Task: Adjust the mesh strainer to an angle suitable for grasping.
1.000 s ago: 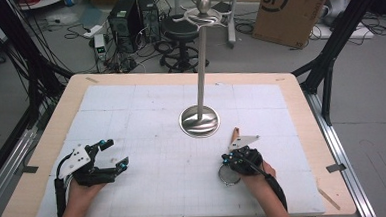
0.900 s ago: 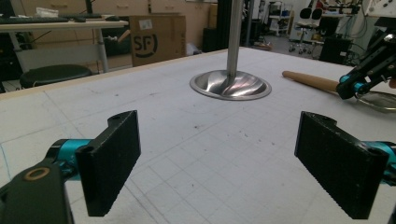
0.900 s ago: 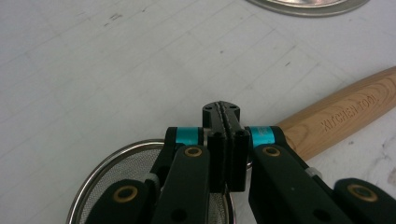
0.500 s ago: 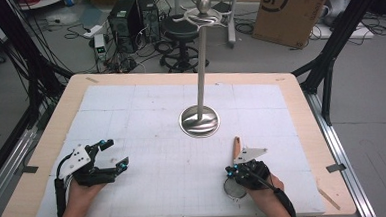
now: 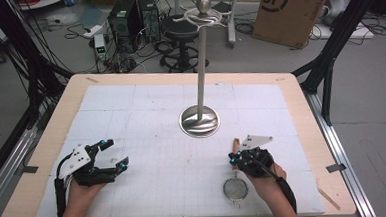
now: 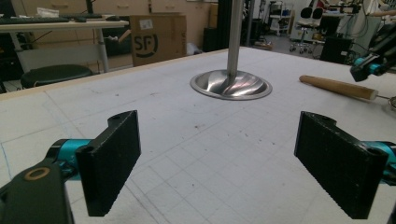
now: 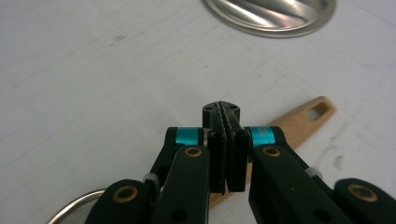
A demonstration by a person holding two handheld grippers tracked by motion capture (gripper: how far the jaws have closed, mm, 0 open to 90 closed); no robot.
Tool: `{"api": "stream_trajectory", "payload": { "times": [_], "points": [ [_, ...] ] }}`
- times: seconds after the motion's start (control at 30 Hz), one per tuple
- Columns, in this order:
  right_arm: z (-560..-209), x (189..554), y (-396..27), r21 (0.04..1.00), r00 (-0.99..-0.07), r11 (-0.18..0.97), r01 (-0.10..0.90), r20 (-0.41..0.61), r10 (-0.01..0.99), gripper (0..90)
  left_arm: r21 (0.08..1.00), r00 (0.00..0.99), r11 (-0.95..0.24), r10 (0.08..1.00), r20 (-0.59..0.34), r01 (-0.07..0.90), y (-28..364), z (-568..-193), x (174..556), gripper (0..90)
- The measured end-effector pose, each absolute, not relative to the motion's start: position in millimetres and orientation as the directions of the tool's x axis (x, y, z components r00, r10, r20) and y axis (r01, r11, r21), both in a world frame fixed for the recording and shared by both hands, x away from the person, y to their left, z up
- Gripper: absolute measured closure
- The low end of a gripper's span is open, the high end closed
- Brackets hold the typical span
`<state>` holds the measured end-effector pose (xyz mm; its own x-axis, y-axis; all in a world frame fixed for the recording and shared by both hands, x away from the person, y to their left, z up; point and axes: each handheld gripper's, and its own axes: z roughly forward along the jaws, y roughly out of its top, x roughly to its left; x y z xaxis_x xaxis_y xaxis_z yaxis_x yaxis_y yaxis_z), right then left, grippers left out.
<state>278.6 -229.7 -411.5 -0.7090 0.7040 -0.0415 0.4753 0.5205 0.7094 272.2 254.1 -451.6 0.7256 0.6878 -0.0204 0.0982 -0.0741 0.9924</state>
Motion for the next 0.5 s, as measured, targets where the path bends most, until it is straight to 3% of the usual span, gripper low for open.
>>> {"api": "stream_trajectory", "payload": {
  "times": [0.5],
  "points": [
    [-420, 324, -263, 0.661, -0.561, 0.443, 0.606, -0.039, 0.827, 89.3, 0.992, 0.726, -0.069, 0.687, -0.028, 0.103, 255, -452, 273, 15.1]
  ]
}}
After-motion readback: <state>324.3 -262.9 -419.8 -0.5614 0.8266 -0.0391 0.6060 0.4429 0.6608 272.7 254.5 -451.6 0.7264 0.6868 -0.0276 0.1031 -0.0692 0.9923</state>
